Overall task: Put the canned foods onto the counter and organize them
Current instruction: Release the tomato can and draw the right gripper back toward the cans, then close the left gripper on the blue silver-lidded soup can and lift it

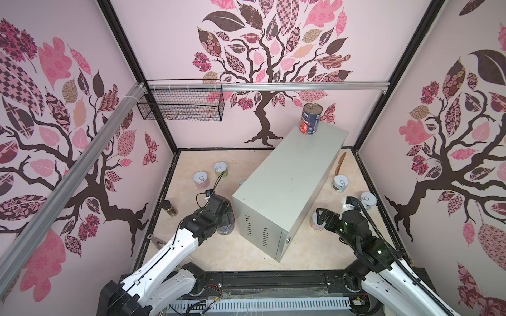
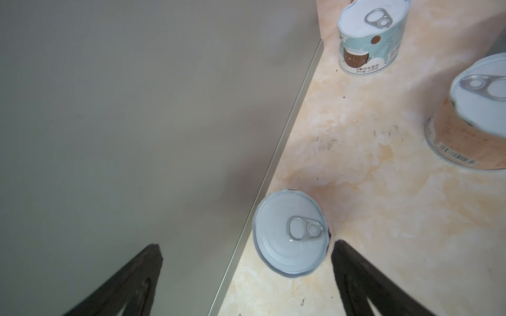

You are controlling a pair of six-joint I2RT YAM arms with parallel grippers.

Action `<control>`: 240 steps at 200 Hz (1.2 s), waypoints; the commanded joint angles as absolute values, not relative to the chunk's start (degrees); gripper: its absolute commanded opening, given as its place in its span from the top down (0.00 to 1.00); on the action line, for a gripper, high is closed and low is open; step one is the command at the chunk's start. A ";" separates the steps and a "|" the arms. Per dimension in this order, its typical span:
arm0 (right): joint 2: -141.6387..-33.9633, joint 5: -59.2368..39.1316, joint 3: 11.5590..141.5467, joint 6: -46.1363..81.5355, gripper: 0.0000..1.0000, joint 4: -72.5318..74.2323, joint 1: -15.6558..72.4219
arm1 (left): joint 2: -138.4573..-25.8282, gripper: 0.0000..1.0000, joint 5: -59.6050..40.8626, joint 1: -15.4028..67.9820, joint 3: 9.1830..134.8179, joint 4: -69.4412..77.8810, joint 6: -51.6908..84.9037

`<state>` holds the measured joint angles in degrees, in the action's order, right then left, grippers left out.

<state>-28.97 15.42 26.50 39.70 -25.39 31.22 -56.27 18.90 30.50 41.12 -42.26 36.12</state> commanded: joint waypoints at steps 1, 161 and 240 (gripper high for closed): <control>-30.51 18.61 27.18 39.70 0.00 -25.47 33.29 | -57.87 0.02 18.21 31.19 41.26 -39.68 37.99; -30.07 19.39 24.35 39.71 0.00 -20.31 33.95 | -55.15 0.02 25.45 32.77 27.15 -24.44 41.15; -31.79 14.65 23.73 40.04 0.00 -19.93 33.96 | -63.01 0.02 33.05 35.80 25.95 -14.04 42.30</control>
